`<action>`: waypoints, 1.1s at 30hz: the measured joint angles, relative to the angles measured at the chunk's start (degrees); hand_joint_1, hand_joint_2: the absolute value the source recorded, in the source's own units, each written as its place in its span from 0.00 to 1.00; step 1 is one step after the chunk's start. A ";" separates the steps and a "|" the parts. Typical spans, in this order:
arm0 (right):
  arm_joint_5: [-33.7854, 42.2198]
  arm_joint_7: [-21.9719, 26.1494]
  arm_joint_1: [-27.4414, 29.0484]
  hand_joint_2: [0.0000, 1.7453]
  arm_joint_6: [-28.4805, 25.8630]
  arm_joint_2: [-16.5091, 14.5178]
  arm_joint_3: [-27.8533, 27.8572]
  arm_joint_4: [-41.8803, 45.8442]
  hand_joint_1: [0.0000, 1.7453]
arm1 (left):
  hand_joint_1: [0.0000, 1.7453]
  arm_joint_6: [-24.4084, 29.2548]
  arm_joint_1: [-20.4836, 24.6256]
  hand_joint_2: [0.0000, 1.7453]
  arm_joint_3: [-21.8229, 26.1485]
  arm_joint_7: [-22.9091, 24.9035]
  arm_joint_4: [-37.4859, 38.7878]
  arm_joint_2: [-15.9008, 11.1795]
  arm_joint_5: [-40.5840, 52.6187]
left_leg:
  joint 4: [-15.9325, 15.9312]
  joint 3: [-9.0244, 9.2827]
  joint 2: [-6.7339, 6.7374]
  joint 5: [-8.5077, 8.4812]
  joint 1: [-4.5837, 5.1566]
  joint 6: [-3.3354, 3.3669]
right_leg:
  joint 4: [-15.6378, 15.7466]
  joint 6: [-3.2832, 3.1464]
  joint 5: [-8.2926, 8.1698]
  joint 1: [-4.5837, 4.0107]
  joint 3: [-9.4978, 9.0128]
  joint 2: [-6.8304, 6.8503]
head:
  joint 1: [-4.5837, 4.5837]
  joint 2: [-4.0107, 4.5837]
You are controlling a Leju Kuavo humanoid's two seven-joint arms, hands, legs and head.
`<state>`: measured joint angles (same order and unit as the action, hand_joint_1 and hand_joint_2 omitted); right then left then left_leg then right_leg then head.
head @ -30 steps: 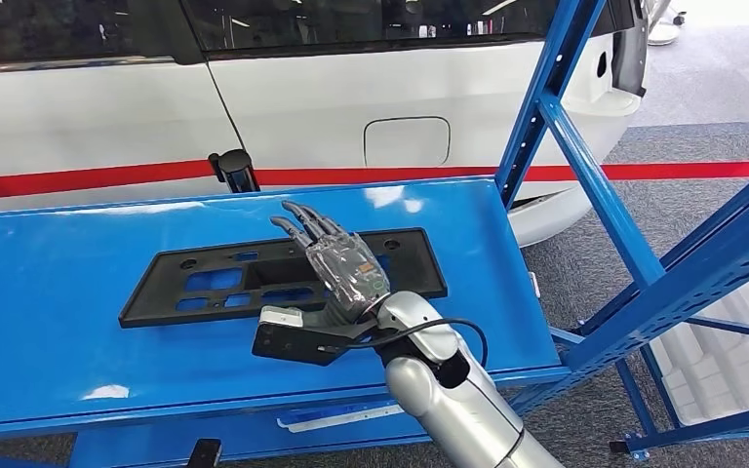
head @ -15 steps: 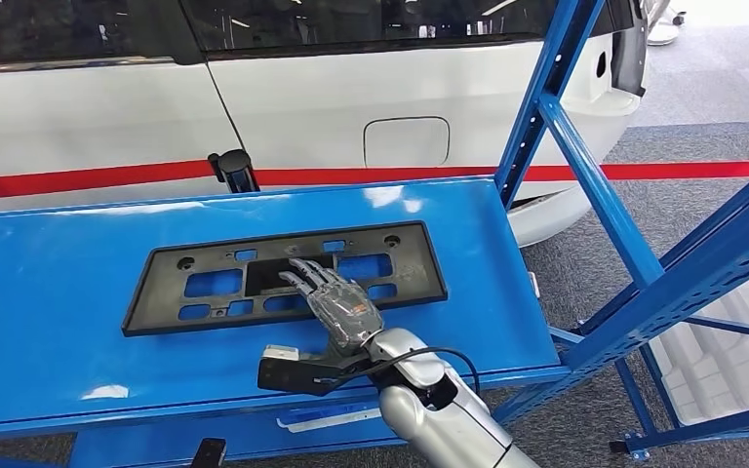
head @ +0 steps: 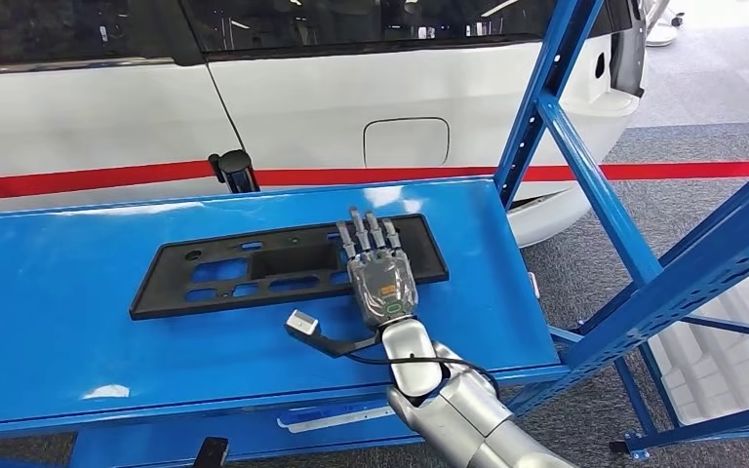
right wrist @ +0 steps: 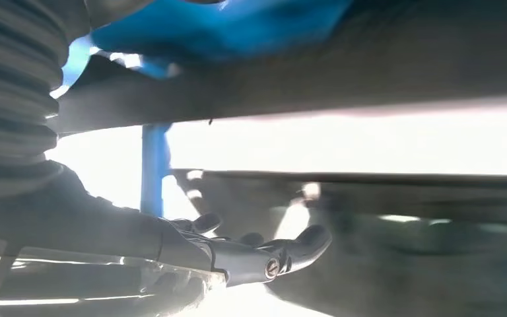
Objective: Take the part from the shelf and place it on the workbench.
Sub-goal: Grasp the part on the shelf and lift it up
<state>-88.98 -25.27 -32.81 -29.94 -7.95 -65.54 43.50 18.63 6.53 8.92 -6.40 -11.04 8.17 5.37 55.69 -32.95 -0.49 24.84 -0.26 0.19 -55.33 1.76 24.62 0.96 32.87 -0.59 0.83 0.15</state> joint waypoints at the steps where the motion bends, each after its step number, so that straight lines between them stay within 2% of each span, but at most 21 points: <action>1: -0.42 -2.23 -0.84 1.00 -0.96 0.06 -0.35 -1.73 0.00 | 0.00 0.05 0.11 0.00 0.00 0.18 0.00 0.02 0.29 | 0.00 0.01 0.00 0.00 0.01 0.01 | 0.00 0.00 0.00 0.00 -0.02 0.00 | -0.01 0.01; 5: -0.99 -8.62 -3.57 1.00 -1.85 0.08 -3.68 -6.29 0.00 | 0.00 0.54 0.43 0.00 -0.02 0.66 0.00 0.07 1.08 | 0.00 0.05 0.01 0.00 0.01 0.01 | 0.00 0.00 0.00 0.00 -0.05 0.00 | 0.00 0.00; 9: -1.07 -11.86 -5.15 1.00 -1.83 -0.06 -7.73 -8.47 0.00 | 0.00 0.70 0.56 0.00 -0.04 0.68 0.00 0.16 1.61 | 0.00 0.07 0.02 0.00 0.01 0.01 | 0.00 0.00 0.00 0.00 -0.05 0.00 | 0.01 0.00; 13: -1.06 -11.97 -5.76 1.00 -0.77 -0.24 -9.61 -9.57 0.98 | 0.00 0.65 0.57 0.00 -0.04 0.73 0.00 0.24 1.81 | 0.00 0.09 0.02 0.00 0.00 0.01 | 0.00 0.00 0.00 0.00 -0.06 0.00 | 0.00 0.00; 14: -1.06 -11.51 -5.76 1.00 -0.17 -0.32 -9.77 -9.77 1.00 | 0.00 0.60 0.57 0.00 -0.04 0.75 0.00 0.24 1.85 | 0.00 0.10 0.02 0.00 0.00 0.01 | 0.00 0.00 0.00 0.00 -0.07 0.00 | 0.00 0.00; 18: -1.04 -9.82 -5.42 1.00 1.14 -0.66 -9.37 -10.36 0.98 | 0.00 0.42 0.64 0.00 -0.04 0.86 0.00 0.25 2.09 | 0.00 0.13 0.02 0.00 -0.01 0.01 | 0.00 0.00 0.00 0.00 -0.09 0.00 | 0.00 0.00; 33: -1.16 -8.23 -4.62 1.00 0.35 -1.23 -6.97 -10.61 1.00 | 0.00 0.20 0.83 0.00 -0.04 1.04 0.00 0.25 2.37 | 0.00 0.12 0.01 0.00 0.00 0.01 | 0.00 0.00 0.00 0.00 -0.10 0.00 | -0.01 0.00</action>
<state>-90.14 -33.50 -37.43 -29.59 -9.18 -72.51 32.89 18.83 7.36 8.87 -5.36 -11.04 8.42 7.74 55.69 -32.82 -0.48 24.84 -0.26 0.19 -55.33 1.77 24.62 0.96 32.77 -0.60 0.83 0.15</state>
